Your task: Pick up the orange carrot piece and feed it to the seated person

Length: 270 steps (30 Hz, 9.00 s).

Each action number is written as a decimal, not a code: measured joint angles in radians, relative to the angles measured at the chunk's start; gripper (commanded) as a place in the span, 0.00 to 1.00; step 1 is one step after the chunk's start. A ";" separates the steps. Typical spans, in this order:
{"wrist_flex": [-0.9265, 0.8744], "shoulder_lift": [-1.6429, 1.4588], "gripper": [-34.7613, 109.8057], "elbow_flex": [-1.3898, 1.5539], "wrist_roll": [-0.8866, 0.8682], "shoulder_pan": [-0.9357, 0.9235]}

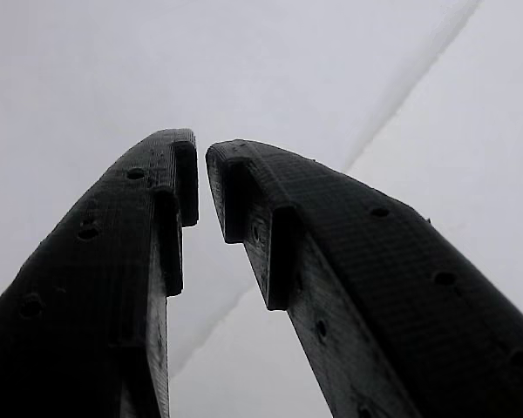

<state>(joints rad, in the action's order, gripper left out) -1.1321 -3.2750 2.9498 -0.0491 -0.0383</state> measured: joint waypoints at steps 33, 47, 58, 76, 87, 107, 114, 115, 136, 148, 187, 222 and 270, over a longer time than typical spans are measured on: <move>0.000 0.011 0.22 0.000 0.000 0.000; 0.000 0.239 0.22 -0.164 0.000 -0.069; -0.015 0.764 0.22 -0.557 0.000 -0.270; -0.011 1.178 0.22 -0.828 0.011 -0.764; -0.011 1.381 0.22 -1.022 0.077 -0.999; -0.011 1.784 0.22 -1.381 0.388 -1.322; -0.011 1.878 0.22 -1.456 0.425 -1.404; -0.011 1.885 0.22 -1.465 0.428 -1.410; -0.011 1.928 0.28 -1.513 0.428 -1.431; 0.104 1.928 0.35 -1.513 0.434 -1.457; 0.124 2.091 0.35 -1.574 0.428 -1.459; 0.109 1.988 0.35 -1.451 0.411 -1.384; 0.109 1.856 0.35 -1.227 0.140 -1.249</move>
<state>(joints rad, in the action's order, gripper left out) -1.0232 -1.4189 1.7227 0.0905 -1.2870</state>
